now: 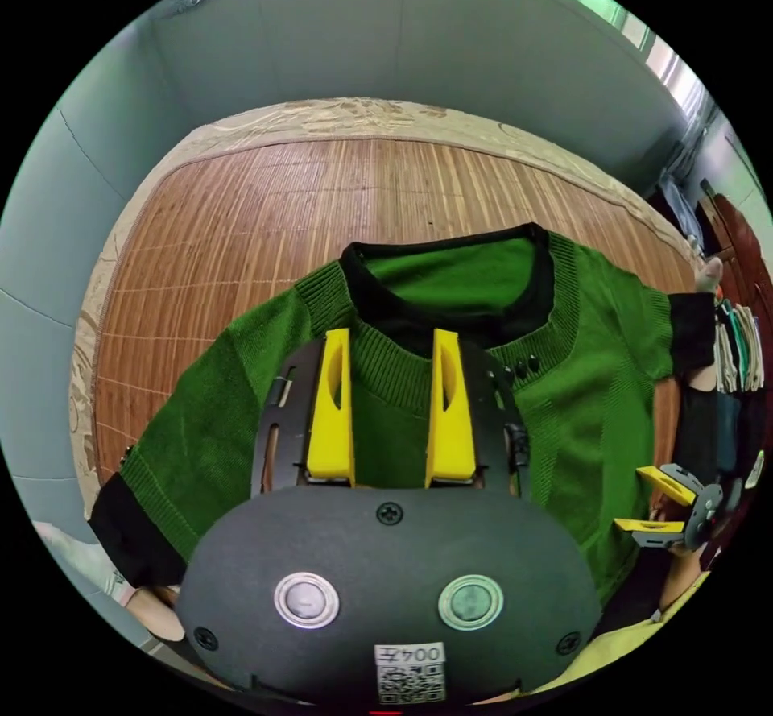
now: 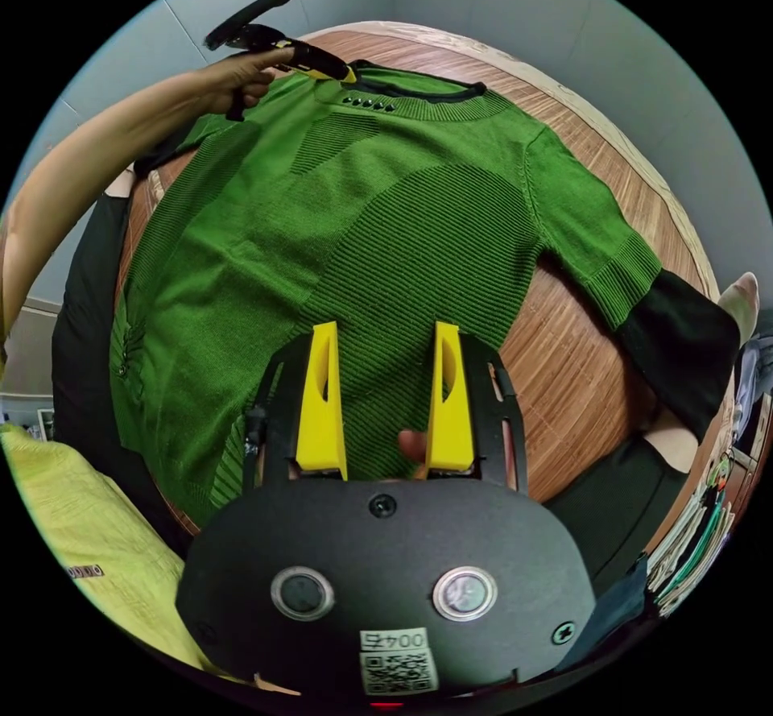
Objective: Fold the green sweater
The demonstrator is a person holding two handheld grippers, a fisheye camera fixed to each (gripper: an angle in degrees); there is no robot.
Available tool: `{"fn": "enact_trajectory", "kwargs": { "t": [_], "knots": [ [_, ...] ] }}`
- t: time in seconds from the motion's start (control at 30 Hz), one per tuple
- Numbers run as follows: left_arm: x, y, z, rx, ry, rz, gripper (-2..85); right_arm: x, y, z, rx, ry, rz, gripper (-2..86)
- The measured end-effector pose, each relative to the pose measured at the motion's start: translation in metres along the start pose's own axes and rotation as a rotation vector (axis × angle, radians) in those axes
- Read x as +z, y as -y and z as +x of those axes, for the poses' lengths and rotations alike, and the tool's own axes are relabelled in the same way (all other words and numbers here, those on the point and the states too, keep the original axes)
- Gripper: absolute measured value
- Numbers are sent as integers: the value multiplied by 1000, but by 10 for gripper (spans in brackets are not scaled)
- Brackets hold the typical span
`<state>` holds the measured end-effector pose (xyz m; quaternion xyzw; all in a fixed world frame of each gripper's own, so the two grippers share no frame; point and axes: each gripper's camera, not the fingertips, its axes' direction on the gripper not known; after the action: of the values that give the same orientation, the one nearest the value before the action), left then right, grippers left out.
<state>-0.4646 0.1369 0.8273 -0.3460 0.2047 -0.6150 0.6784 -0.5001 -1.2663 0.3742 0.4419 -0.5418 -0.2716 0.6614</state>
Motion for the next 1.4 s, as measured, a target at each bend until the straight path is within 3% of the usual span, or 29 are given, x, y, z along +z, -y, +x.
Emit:
{"fn": "enact_trajectory", "kwargs": {
  "t": [0.33, 0.43, 0.53, 0.67, 0.83, 1.07, 1.23, 1.4],
  "knots": [
    [-78, -156, 16, 110, -37, 202, 171, 6, -7, 11, -7, 21, 49, 173],
    [-69, -207, 12, 89, -28, 163, 176, 4, -7, 13, 4, 48, 41, 210],
    [-48, -241, 1, 48, -76, 150, 177, -13, -8, 22, 30, 67, 164, 214],
    [-46, -249, 3, 55, -26, 160, 179, -39, 25, 53, 79, 89, 355, 210],
    [-44, -260, 7, 76, 25, 175, 181, -26, 114, 77, 33, 54, 418, 219],
    [-42, -275, 1, 74, 25, 188, 180, 22, 217, 91, -21, -17, 293, 241],
    [-42, -284, -3, 73, 21, 192, 180, 56, 240, 102, -47, -57, 191, 263],
    [-42, -291, -7, 73, 20, 192, 180, 61, 239, 117, -50, -50, 226, 262]
  ]
}}
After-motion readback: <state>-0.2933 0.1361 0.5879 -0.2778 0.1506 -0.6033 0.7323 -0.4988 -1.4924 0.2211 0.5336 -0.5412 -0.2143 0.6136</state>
